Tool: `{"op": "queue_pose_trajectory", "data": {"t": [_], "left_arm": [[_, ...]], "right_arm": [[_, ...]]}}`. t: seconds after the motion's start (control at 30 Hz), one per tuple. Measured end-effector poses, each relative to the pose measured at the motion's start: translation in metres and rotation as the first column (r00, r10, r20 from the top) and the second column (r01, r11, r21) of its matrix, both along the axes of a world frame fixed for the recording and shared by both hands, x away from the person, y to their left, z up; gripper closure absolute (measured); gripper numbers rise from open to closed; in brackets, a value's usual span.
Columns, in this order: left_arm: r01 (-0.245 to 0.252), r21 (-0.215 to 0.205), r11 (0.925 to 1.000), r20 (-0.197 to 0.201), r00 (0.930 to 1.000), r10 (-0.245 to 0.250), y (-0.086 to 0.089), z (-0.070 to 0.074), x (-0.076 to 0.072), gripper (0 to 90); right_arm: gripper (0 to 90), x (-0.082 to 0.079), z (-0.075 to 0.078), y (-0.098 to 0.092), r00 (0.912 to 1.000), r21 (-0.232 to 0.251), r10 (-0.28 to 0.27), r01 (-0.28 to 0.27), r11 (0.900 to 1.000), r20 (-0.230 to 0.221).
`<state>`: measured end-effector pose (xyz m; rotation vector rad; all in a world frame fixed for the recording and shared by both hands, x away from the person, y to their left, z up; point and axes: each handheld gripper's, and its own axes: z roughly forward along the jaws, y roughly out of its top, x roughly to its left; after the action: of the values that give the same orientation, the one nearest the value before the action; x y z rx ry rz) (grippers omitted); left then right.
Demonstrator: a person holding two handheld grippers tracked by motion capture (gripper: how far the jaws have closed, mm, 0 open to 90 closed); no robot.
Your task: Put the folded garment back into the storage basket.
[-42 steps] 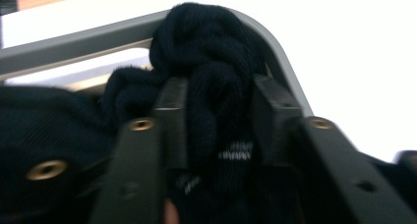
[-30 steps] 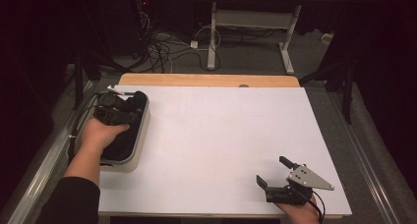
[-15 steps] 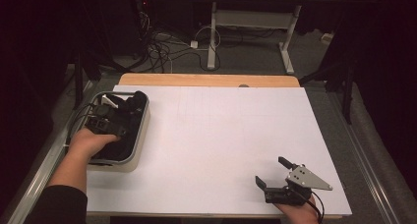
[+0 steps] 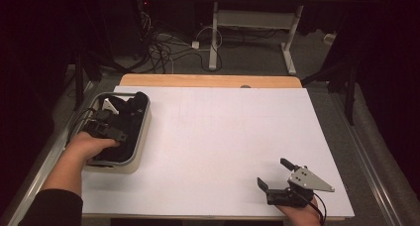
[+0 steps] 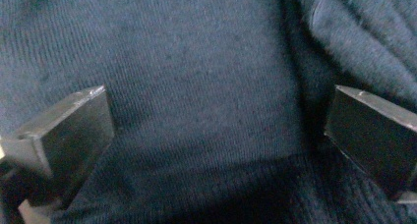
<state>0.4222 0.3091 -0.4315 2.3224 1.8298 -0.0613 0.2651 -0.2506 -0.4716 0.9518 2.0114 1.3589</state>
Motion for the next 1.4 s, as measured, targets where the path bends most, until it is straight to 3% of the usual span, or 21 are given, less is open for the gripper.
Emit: {"op": "queue_pose_trajectory", "data": {"t": [0.6,1.4], "left_arm": [[-0.004,0.03,0.9996,-0.037,0.9993,0.005,-0.001,0.004,-0.003,0.0],[0.022,0.044,0.9988,-0.02,0.9996,-0.021,-0.021,0.063,-0.013,0.0]], "right_arm": [[0.1,0.0,-0.001,0.002,1.0,-0.006,-0.002,0.002,1.0,-0.003],[0.0,0.001,-0.001,-0.003,0.9995,0.011,-0.031,0.031,0.999,0.006]]}}
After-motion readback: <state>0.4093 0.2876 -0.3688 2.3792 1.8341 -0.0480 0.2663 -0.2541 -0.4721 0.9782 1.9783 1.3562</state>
